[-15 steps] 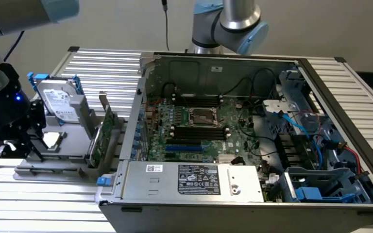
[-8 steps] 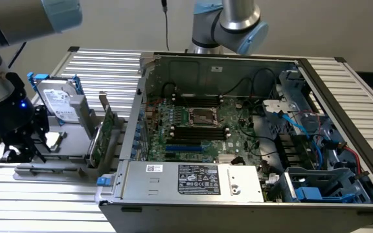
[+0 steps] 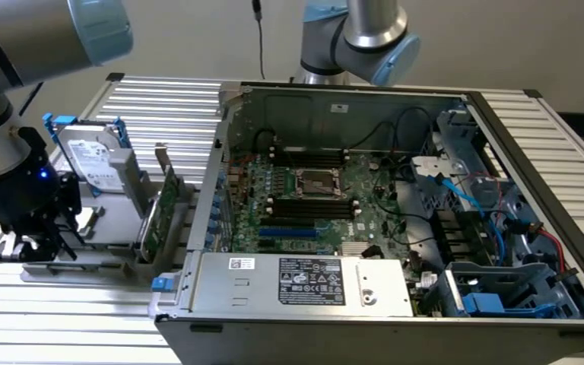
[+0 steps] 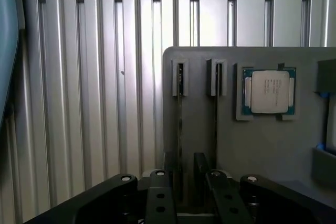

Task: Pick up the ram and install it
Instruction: 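Pick up the ram and move it above insertion slot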

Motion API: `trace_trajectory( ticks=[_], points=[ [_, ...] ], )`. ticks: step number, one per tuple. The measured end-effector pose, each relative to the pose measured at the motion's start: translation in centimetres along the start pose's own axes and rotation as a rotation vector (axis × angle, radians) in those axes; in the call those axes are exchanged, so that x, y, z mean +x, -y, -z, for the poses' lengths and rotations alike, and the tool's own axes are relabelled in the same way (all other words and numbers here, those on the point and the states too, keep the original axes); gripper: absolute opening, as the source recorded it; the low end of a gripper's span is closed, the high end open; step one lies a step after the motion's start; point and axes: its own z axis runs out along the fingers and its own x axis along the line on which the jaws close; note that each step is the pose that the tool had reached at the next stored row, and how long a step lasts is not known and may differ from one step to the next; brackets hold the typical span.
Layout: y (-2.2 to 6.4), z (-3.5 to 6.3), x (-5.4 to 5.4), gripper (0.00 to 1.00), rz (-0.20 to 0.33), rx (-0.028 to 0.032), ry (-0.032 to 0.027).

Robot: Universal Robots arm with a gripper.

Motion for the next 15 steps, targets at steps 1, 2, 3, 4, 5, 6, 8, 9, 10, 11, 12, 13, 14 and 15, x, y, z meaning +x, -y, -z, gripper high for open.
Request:
trace_trajectory(
  ticks=[1, 2, 3, 4, 5, 6, 8, 9, 10, 11, 12, 13, 14, 15],
  points=[
    [0.01, -0.18, 0.0, 0.31, 0.000, 0.0001, 0.0001],
    [0.01, -0.36, 0.0, 0.31, 0.000, 0.0000, 0.0001],
    [0.01, -0.53, 0.0, 0.31, 0.000, -0.0001, 0.0000],
    [0.01, -0.73, 0.0, 0.31, 0.000, 0.0000, 0.0000],
    [0.01, -0.91, 0.0, 0.31, 0.000, 0.0000, 0.0002],
    [0.01, -1.09, 0.0, 0.31, 0.000, 0.0000, 0.0002],
    [0.02, -1.46, 0.1, 0.31, 0.000, 0.0000, 0.0006],
    [0.02, -1.63, 0.1, 0.31, 0.000, 0.0000, 0.0008],
    [0.02, -1.81, 0.1, 0.31, 0.000, 0.0000, 0.0011],
    [0.02, -1.99, 0.1, 0.31, 0.000, 0.0000, 0.0012],
    [0.03, -2.18, 0.2, 0.31, 0.000, 0.0000, 0.0015],
    [0.03, -2.36, 0.2, 0.31, 0.000, 0.0000, 0.0015],
    [0.03, -2.55, 0.2, 0.31, 0.000, 0.0000, 0.0016],
    [0.04, -2.69, 0.3, 0.31, 0.000, -0.0002, 0.0017]
  ],
)
